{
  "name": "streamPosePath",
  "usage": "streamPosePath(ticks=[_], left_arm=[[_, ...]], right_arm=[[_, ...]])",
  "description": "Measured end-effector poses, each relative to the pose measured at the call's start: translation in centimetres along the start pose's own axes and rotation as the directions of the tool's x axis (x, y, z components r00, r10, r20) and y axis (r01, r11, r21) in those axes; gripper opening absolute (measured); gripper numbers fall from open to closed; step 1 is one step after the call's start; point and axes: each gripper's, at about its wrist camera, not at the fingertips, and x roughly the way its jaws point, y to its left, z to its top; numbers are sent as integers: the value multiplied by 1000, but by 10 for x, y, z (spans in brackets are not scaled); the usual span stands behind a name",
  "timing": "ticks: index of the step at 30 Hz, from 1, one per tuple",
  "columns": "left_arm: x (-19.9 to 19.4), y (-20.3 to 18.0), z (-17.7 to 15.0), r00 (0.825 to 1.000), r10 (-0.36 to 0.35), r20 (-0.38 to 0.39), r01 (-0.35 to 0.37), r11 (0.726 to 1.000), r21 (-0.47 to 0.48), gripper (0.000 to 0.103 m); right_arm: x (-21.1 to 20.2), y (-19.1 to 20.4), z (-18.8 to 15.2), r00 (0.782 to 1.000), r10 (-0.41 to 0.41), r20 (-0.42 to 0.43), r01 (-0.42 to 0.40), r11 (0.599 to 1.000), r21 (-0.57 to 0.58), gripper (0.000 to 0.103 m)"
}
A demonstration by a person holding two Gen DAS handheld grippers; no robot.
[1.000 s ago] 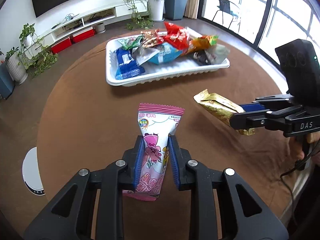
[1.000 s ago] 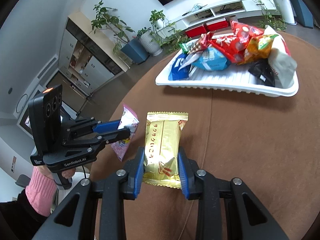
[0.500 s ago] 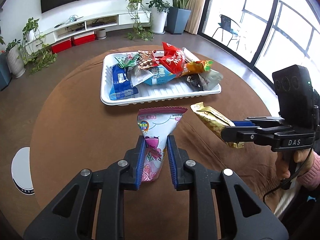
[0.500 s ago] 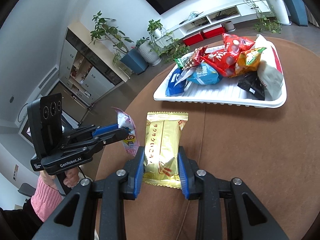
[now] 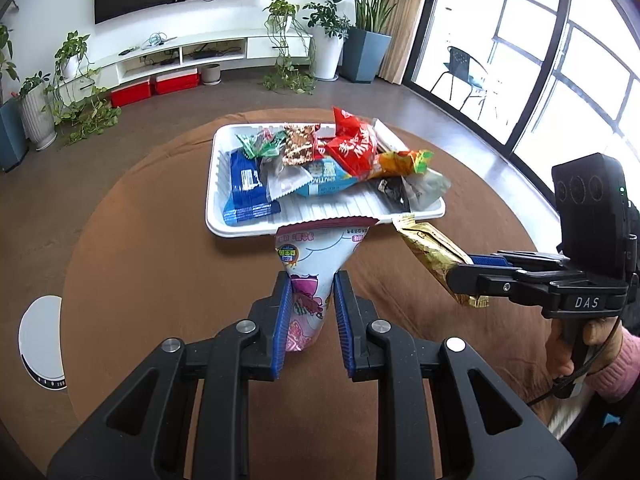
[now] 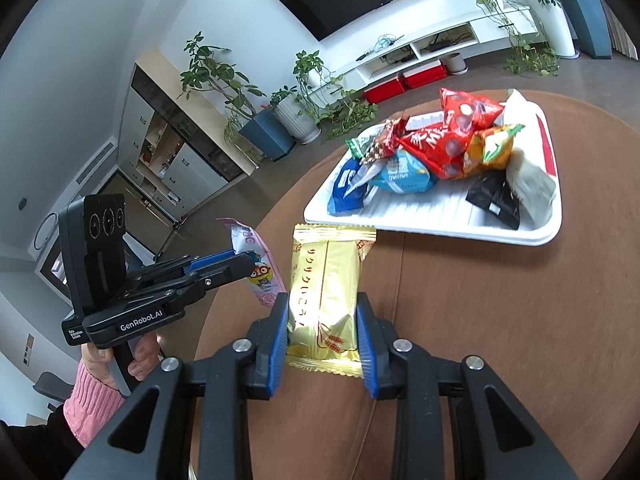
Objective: Organize snacks
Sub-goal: 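Carry pink packet and gold bar into the white tray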
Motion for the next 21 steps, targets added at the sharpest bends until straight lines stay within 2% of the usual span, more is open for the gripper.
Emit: streamPosePath(ticks=[21], left_arm=[[16, 11, 52, 999, 6, 32, -6, 1000, -22, 19]], right_arm=[[9, -5, 54, 998, -44, 46, 46, 998, -41, 33]])
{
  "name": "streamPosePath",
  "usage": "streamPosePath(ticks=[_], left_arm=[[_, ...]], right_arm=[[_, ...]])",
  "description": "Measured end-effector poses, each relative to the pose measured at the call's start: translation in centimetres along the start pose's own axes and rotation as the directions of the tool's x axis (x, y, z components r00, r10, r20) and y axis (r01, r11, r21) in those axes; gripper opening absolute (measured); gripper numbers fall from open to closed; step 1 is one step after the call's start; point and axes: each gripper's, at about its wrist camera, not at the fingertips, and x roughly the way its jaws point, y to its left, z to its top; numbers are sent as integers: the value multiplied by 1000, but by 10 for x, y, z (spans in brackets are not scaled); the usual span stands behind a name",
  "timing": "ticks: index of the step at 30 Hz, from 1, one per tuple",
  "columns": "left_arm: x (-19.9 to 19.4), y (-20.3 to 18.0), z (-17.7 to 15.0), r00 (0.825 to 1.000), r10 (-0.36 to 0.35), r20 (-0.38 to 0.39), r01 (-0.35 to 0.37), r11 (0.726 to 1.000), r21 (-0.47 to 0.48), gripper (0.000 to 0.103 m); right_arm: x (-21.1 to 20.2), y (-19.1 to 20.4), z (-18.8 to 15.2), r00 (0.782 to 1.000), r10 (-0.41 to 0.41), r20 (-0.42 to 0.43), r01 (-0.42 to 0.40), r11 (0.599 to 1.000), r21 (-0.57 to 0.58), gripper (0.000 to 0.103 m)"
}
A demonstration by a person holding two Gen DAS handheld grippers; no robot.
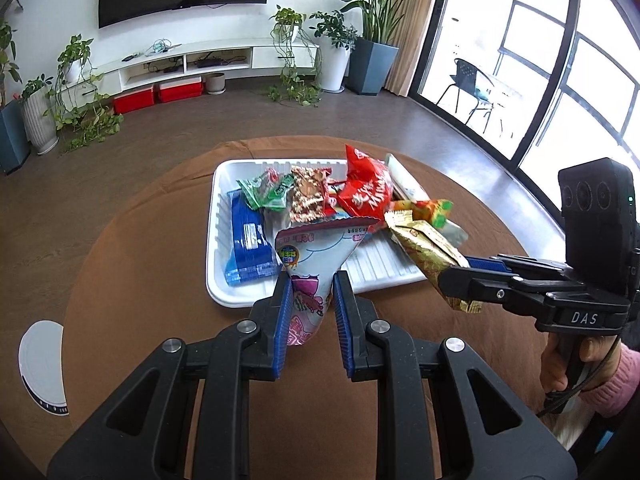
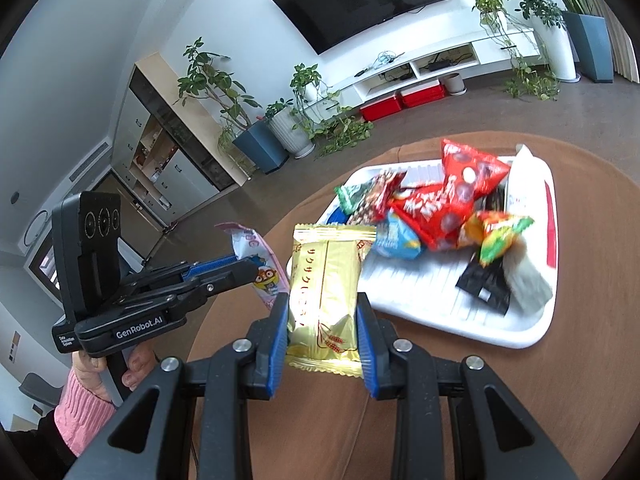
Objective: Organize snacks
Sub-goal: 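Carry pink packet and gold bar into the white tray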
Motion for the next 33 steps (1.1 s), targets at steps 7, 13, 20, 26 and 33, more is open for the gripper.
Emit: streamPosePath(ticks=[7, 13, 20, 26, 33], left_arm=[[11, 11, 17, 1000, 4, -5, -4, 1000, -24, 19], [17, 14, 30, 999, 31, -11, -31, 999, -14, 19], [23, 18, 42, 998, 53, -15, -53, 999, -6, 18], [32, 23, 56, 998, 63, -23, -63, 998, -8, 18], [52, 29, 59, 995, 79, -65, -80, 997, -10, 18]], right_arm=[[10, -9, 26, 1000, -15, 12, 16, 1000, -6, 34], [18, -16, 41, 1000, -22, 21, 22, 1000, 4, 33], [29, -25, 55, 999, -42, 22, 41, 999, 12, 34], [35, -34, 63, 998, -58, 28, 58, 998, 26, 34], [45, -39, 69, 997, -75, 15, 74, 997, 19, 34]])
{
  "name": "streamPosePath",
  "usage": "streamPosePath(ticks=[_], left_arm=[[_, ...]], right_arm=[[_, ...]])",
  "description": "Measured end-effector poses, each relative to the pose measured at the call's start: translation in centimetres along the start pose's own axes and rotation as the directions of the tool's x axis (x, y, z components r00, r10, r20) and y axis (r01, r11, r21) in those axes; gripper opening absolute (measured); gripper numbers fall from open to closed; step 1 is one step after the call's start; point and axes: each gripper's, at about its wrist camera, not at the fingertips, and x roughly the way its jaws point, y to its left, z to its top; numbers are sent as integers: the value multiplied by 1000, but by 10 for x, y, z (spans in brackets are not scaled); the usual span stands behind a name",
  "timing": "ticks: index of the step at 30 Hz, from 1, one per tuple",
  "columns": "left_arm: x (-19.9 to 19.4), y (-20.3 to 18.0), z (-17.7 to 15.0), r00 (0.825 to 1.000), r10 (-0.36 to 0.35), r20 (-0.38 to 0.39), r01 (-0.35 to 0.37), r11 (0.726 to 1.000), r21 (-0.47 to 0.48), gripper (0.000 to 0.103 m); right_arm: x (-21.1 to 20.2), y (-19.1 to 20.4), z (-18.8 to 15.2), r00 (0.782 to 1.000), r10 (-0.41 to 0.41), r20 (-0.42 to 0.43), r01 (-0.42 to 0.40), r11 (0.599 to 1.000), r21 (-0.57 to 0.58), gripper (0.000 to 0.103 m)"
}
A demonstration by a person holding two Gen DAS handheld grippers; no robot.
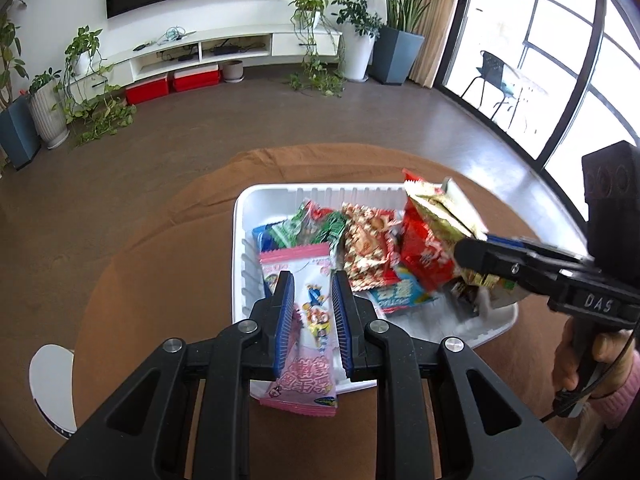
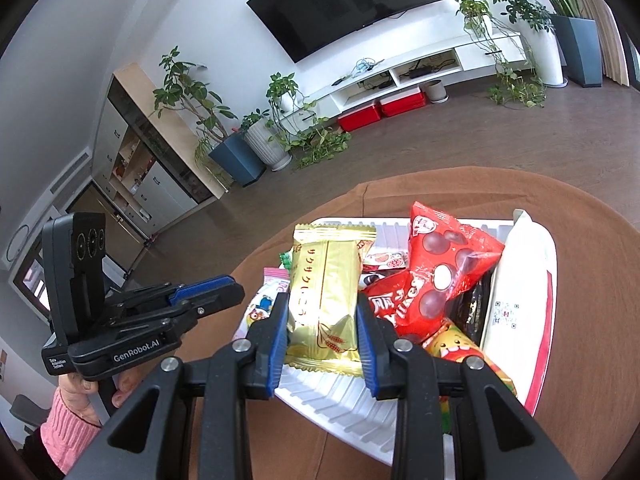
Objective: Organize snacks
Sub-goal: 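Carry pink packet and gold bar into the white tray, then open both tools to release the packets in the tray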
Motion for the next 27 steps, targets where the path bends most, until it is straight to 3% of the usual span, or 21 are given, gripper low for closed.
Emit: streamPosePath(ticks=[19, 27], left_arm=[[26, 5, -2, 999, 39, -21, -39, 999, -13, 18], [24, 9, -6, 999, 43, -16, -44, 998, -47, 19]], right_arm=[[31, 8, 5, 986, -164, -42, 159, 982, -103, 37], [19, 18, 0, 983, -184, -8, 181, 974, -139, 48]])
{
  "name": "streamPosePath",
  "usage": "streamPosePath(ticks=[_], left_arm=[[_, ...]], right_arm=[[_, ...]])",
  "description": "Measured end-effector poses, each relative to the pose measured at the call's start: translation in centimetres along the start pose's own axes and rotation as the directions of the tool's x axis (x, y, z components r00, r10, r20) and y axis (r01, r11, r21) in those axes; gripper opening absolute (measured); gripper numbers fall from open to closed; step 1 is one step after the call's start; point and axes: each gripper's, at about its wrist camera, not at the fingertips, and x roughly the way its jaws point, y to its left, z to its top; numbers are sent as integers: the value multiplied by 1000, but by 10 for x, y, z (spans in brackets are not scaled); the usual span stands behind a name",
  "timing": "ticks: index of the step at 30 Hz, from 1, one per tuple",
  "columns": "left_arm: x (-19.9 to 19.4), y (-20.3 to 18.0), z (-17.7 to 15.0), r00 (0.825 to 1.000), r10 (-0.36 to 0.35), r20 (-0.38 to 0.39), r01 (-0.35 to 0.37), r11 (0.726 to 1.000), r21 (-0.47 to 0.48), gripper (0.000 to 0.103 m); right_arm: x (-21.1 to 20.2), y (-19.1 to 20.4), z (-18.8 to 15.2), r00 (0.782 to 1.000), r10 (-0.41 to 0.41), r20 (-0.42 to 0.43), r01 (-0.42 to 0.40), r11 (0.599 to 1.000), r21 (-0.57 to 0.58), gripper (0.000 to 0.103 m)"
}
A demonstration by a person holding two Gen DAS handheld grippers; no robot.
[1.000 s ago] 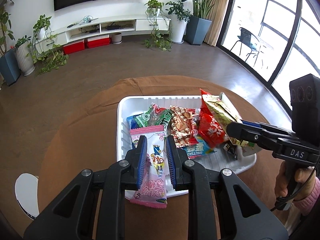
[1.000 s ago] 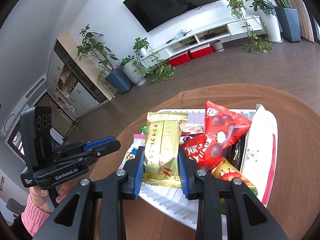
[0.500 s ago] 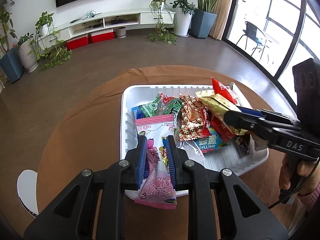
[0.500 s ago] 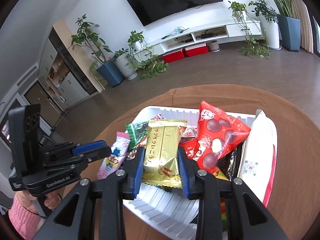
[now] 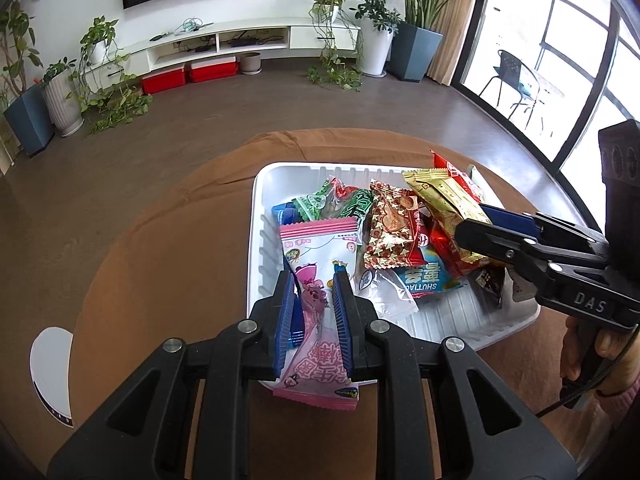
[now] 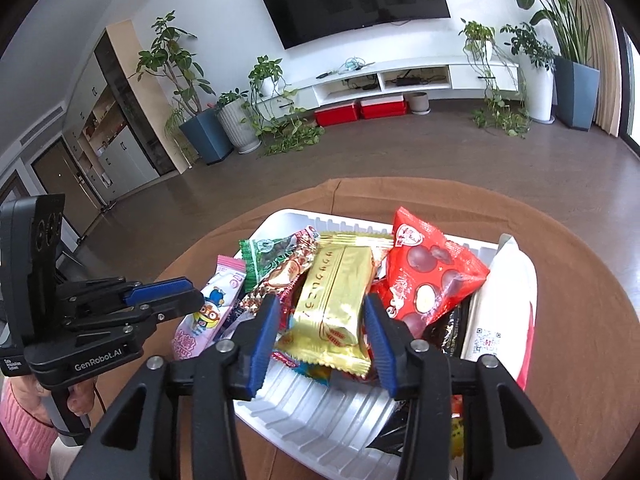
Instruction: Organize snacks
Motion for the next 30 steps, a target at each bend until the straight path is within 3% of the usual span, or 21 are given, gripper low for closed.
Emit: streamPosePath(ticks=[7, 12, 15, 17, 20, 22, 24, 30], left_arm=[[-10, 3, -4, 1000, 3, 15, -2, 999, -33, 19], [-21, 3, -9, 1000, 3, 28, -2, 999, -48, 26], [-31, -1, -16, 999, 14, 41, -12, 999, -50, 39], [-39, -3, -20, 998, 29, 60, -25, 998, -59, 57], [-52, -5, -28, 996, 27, 80, -20, 996, -84, 67], [-60, -8, -34, 996, 23, 84, -15, 995, -96, 77], [-67, -13, -42, 995, 28, 91, -18, 995, -100, 77], [-93, -33, -72, 993, 24, 115, -11, 994, -112, 91]], right_arm=[[-9, 2, -5, 1000, -6, 12, 6, 1000, 8, 49], [-22, 4, -12, 999, -5, 32, 4, 1000, 17, 51], [-34, 7, -18, 999, 2, 47, -2, 1000, 19, 51], [-42, 10, -21, 998, 4, 56, -5, 1000, 15, 51], [-55, 16, -28, 997, 9, 72, -10, 1000, 13, 54], [-66, 20, -34, 996, 16, 87, -17, 1000, 13, 58], [-77, 23, -40, 995, 19, 101, -20, 1000, 8, 62], [-120, 38, -63, 984, 20, 176, -21, 1000, 3, 90]])
